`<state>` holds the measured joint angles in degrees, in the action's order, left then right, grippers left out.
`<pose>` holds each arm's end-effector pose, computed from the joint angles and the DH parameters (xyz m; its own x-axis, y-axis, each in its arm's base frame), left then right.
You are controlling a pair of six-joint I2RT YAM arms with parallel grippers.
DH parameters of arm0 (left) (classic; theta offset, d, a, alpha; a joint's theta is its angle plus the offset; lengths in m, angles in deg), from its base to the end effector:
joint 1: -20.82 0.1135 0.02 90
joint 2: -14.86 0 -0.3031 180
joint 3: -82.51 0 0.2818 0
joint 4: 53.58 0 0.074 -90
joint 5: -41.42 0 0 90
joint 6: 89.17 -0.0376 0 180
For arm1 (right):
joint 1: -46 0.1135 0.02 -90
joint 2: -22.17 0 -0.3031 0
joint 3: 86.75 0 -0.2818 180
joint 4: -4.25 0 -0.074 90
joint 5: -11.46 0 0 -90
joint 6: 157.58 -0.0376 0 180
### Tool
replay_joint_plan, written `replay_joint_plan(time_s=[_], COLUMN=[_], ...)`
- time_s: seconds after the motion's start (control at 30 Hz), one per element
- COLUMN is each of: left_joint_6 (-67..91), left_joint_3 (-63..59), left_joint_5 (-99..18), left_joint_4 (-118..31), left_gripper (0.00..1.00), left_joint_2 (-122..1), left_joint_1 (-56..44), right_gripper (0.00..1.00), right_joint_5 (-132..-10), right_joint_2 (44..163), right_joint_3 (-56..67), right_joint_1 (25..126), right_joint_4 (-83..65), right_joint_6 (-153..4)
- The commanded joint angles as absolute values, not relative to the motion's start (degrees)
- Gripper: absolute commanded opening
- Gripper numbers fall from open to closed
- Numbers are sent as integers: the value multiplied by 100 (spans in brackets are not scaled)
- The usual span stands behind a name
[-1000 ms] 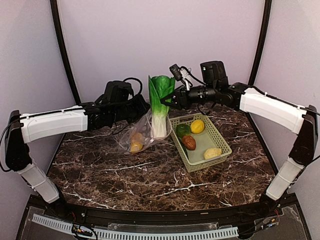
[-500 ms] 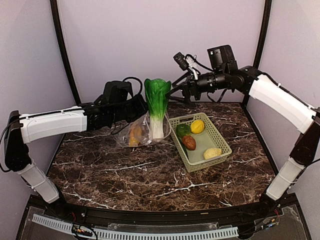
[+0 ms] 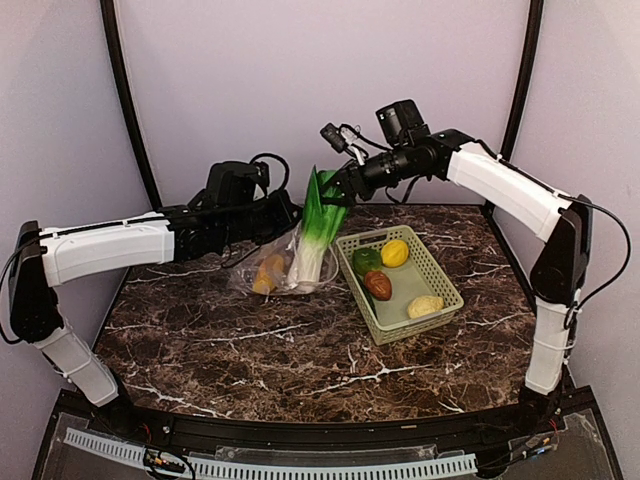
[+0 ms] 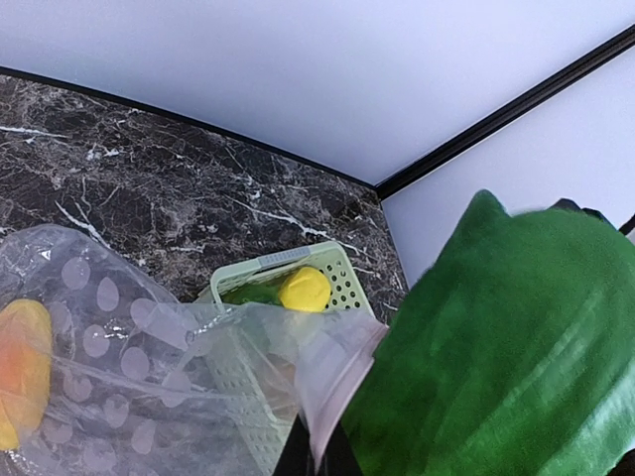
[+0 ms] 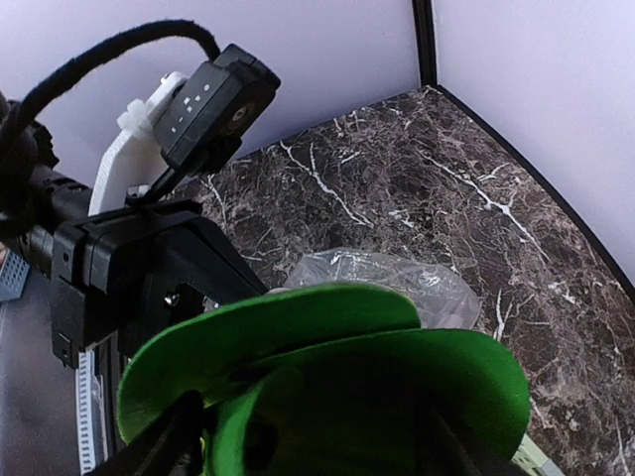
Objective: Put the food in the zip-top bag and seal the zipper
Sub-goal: Adjust the fake vegetable in the zipper food storage bag.
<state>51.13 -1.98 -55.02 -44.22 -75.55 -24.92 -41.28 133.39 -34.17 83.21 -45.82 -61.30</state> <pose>0.2891 -0.2906 0.3582 -0.6069 -0.4726 -0.6389 0.2648 0.6377 -0.7233 0.3738 0.3124 0.4167 -0.3447 -0.3711 -0.8622 -0.9249 0.2910 0.2446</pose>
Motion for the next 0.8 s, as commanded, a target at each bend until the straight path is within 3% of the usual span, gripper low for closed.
replay_joint_plan(time_s=[0.0,0.07,0.1,0.4,0.77], left_joint_6=[4994,5031,5086,5612,6342], left_joint_3=[-229,-217,-210,-269,-399], left_joint_5=[-5385,-5455,-5546,-5755,-5540], left_joint_4=[-4515,-4459,-4439,-4331,-4618], left_gripper=[1,1,1,1,1], left_joint_2=[-7539,-7514,-7505,-7585,-7712], left_joint_1=[-2462,-2462,-2462,-2445,-2427], right_gripper=[27,4,0,0,0], right_joint_5=[-3632,-3597,-3551,-4399,-5197], right_joint_2=[13368,13306,13227,11682,11861], right_joint_3=[-3704,-3644,-3615,-1972,-880], right_joint_1=[8235,8229,8225,8466,8932], right_joint_4=[-4448,-4362,-4343,-2812,-1735], right_joint_6=[-6195,-6172,-6114,-5193,-4794])
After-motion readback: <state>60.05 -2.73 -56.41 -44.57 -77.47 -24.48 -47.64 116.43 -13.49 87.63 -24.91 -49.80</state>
